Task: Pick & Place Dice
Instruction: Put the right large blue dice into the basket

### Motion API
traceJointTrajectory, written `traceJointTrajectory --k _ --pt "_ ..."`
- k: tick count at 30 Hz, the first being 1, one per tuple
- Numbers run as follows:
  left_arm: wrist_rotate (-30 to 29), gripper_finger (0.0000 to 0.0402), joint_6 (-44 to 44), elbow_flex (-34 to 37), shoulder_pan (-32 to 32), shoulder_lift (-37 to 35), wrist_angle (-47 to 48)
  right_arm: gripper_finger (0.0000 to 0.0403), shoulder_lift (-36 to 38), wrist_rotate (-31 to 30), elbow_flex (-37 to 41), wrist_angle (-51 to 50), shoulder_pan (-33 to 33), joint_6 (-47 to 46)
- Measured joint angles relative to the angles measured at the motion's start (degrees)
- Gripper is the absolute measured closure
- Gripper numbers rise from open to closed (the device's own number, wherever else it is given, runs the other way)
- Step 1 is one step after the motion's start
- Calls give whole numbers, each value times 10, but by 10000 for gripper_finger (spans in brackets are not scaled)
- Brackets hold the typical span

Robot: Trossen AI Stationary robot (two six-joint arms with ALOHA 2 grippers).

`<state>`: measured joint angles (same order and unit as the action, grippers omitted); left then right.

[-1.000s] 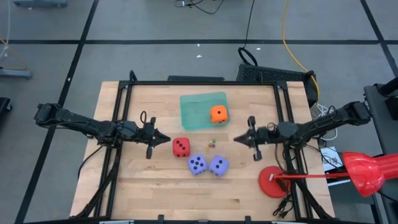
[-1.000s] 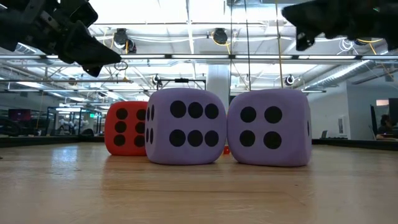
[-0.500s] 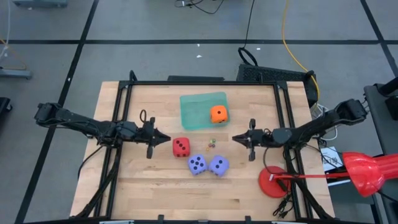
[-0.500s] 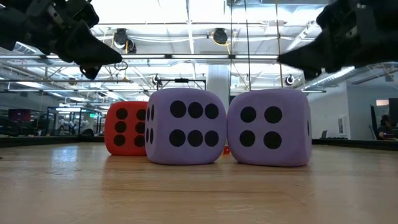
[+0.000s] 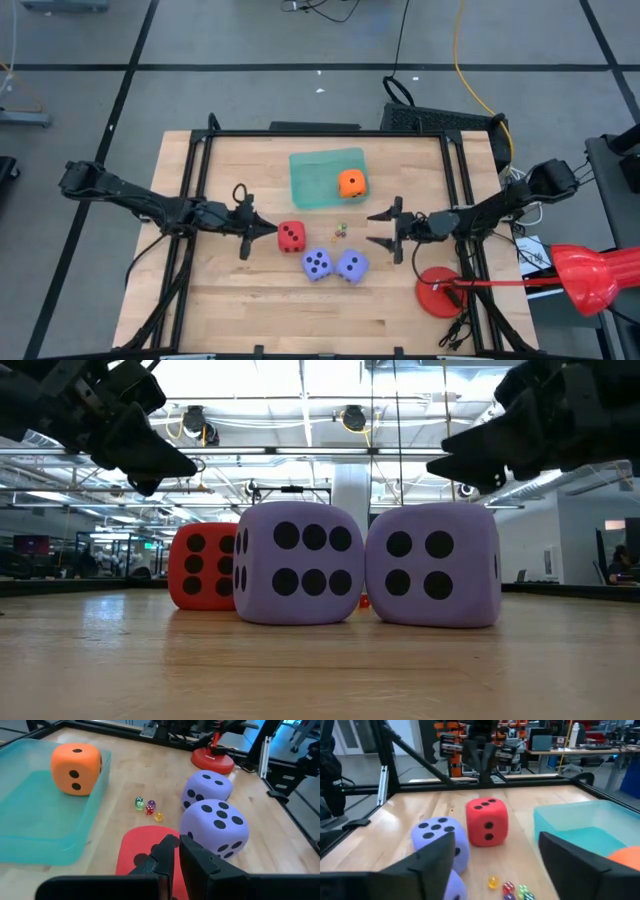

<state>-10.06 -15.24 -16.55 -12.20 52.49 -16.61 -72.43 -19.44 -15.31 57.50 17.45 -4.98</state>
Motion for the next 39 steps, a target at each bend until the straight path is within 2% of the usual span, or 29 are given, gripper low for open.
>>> traceJointTrajectory --k 4,8,13,15,19,21,24,27,29,32,35,39 --pt "-37 366 3 0 0 -1 -4 76 -34 -2 -47 -16 16 31" --pt "-39 366 -25 -1 0 -8 -5 66 -53 -11 -94 -63 29 40" --pt "22 366 -23 -1 -1 -7 3 74 -61 -81 -115 -97 59 37" --pt "25 366 -12 -1 -1 -7 4 78 -60 -106 -113 -88 71 23" --pt "25 366 3 -1 -1 -8 -2 80 -61 -209 -108 -105 101 -18" --pt "25 366 4 -1 -1 -8 -2 80 -61 -239 -108 -110 109 -29" --pt "52 366 -3 -1 3 -8 0 80 -60 -231 -108 -111 112 -23" --pt "93 366 -19 -1 9 -8 19 80 -59 -179 -108 -110 105 -37" --pt "99 366 -16 -1 10 -8 23 81 -59 -165 -108 -105 100 -50" --pt "60 366 4 -1 8 -9 12 81 -68 -194 -108 -77 102 -67" --pt "5 366 6 -1 5 -9 0 81 -85 -227 -112 -95 110 -90" --pt "-5 366 11 -1 6 -9 -12 81 -101 -228 -129 -125 121 -117"
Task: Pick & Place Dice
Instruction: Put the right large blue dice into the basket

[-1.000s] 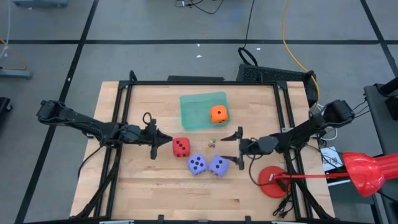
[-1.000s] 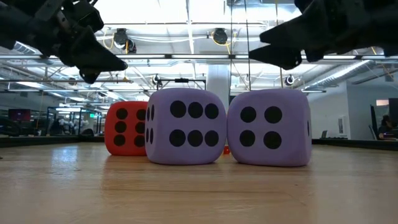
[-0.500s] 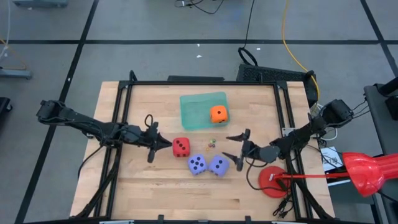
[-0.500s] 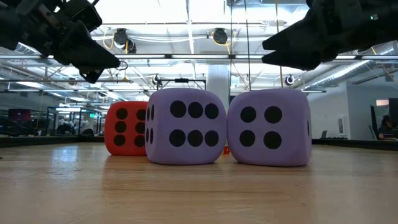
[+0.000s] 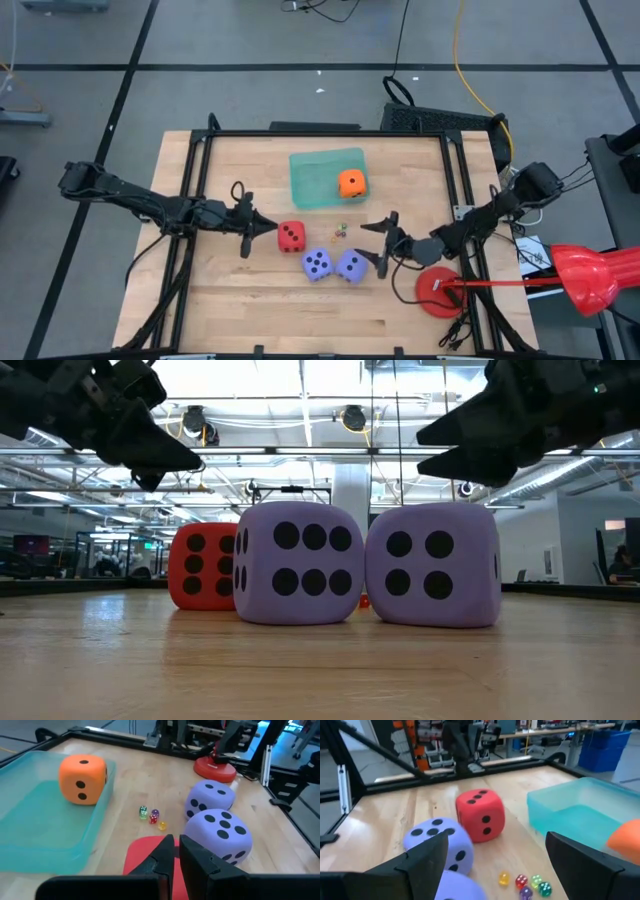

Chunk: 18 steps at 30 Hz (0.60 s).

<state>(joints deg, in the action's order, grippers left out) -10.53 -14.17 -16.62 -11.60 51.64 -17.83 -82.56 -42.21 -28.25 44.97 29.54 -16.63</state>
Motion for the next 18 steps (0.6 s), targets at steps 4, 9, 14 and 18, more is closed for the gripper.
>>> traceJointTrajectory --k 4,9,14,18 --pt "0 366 0 0 0 0 -1 81 -13 0 -30 -53 12 -20" --pt "0 366 1 0 0 0 0 80 -28 -1 -77 -132 26 -44" --pt "0 366 2 0 0 0 0 62 -55 4 -111 -205 33 -83" --pt "0 366 2 0 0 0 2 33 -57 31 -114 -212 33 -94"
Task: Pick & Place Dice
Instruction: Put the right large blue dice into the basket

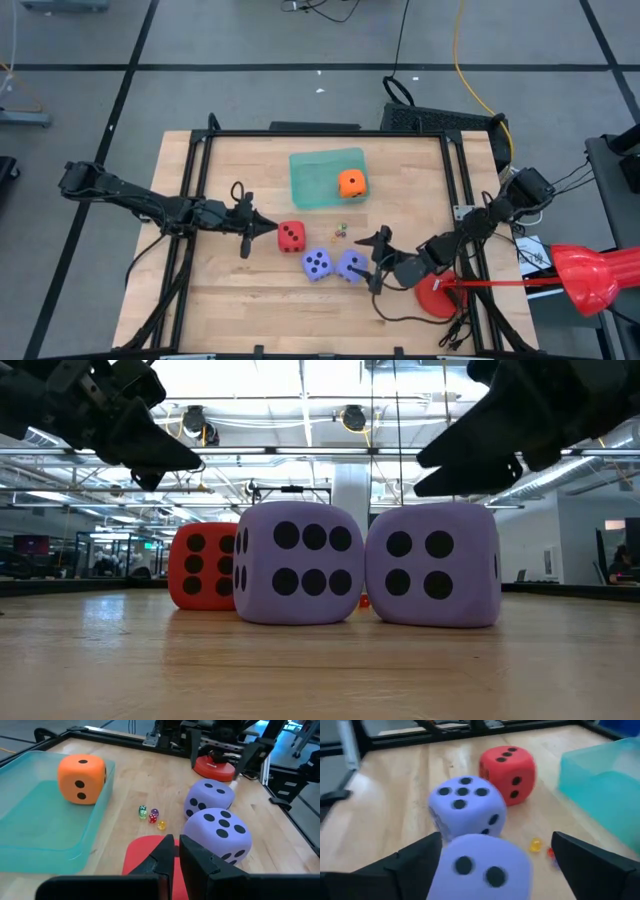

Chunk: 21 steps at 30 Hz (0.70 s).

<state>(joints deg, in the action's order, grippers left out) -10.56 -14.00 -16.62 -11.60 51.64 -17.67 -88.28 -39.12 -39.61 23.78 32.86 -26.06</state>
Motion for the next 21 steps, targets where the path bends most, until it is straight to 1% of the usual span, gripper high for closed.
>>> traceJointTrajectory --k 4,6,9,12,14,17,19,21 --pt "0 366 4 0 0 0 0 7 0 -12 0 -1 0 -7" --pt "0 366 8 0 0 0 0 5 0 -3 0 -1 -3 -8" --pt "0 366 8 0 0 0 0 7 1 32 0 -1 -11 -16" --pt "0 366 8 0 0 0 0 8 7 34 -18 -30 -14 -15" --pt "-2 366 10 0 0 0 1 8 8 46 -52 -84 -17 -16" --pt "-6 366 15 0 0 0 5 8 6 65 -129 -219 -19 -42" --pt "-6 366 15 0 0 0 6 9 4 65 -182 -320 -25 -83" --pt "-6 366 15 0 0 0 9 9 3 83 -222 -422 -37 -132"
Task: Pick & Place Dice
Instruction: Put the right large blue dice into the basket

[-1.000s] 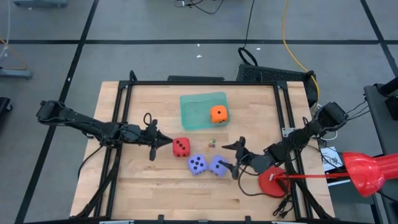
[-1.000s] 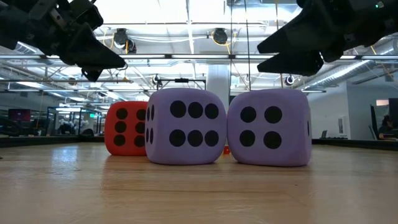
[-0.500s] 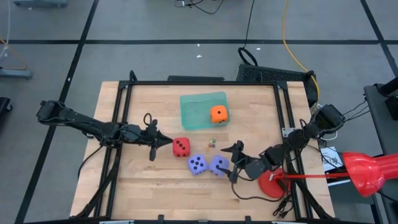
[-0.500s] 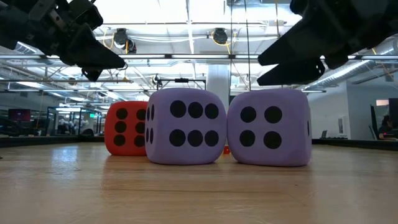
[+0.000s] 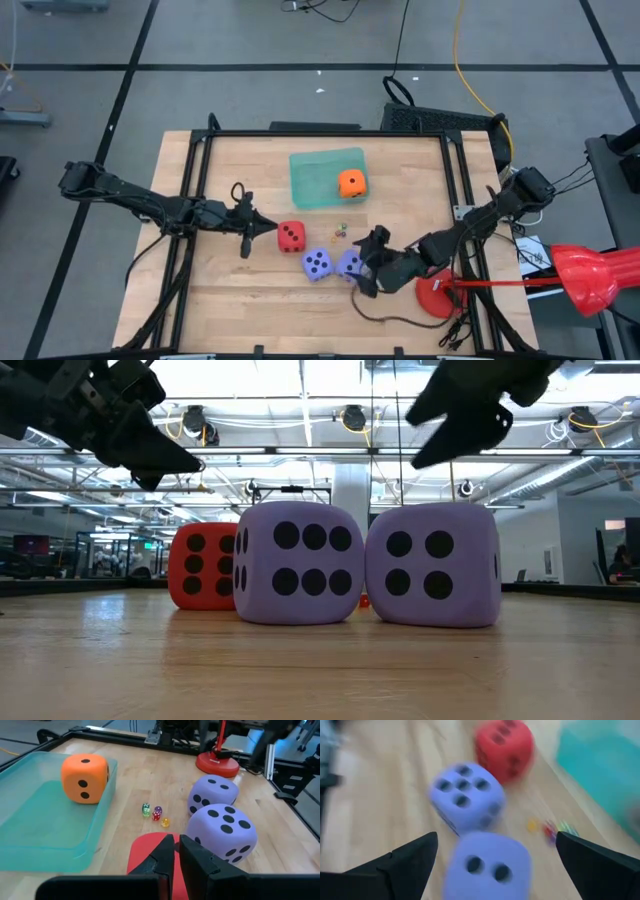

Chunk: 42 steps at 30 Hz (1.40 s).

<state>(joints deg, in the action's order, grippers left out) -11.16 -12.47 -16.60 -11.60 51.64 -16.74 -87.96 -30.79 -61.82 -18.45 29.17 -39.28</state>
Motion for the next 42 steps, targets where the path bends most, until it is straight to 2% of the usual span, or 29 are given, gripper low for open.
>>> traceJointTrajectory --k 2,8,14,21,28,39,42 --pt "0 366 0 0 0 0 4 9 0 31 -24 -63 -15 -43" --pt "0 366 1 0 0 0 8 9 -1 125 -31 -87 -49 -73" --pt "0 366 3 0 0 0 13 9 -24 155 -31 -88 -58 -88" --pt "0 366 3 0 0 0 16 9 -85 201 -32 -52 -59 -97" --pt "0 366 3 0 0 0 15 9 -120 221 -34 -63 -66 -108" --pt "1 366 2 0 0 0 15 9 -125 206 -31 -69 -60 -72" --pt "19 366 -1 0 0 0 18 9 -125 204 -19 -73 -58 -65"
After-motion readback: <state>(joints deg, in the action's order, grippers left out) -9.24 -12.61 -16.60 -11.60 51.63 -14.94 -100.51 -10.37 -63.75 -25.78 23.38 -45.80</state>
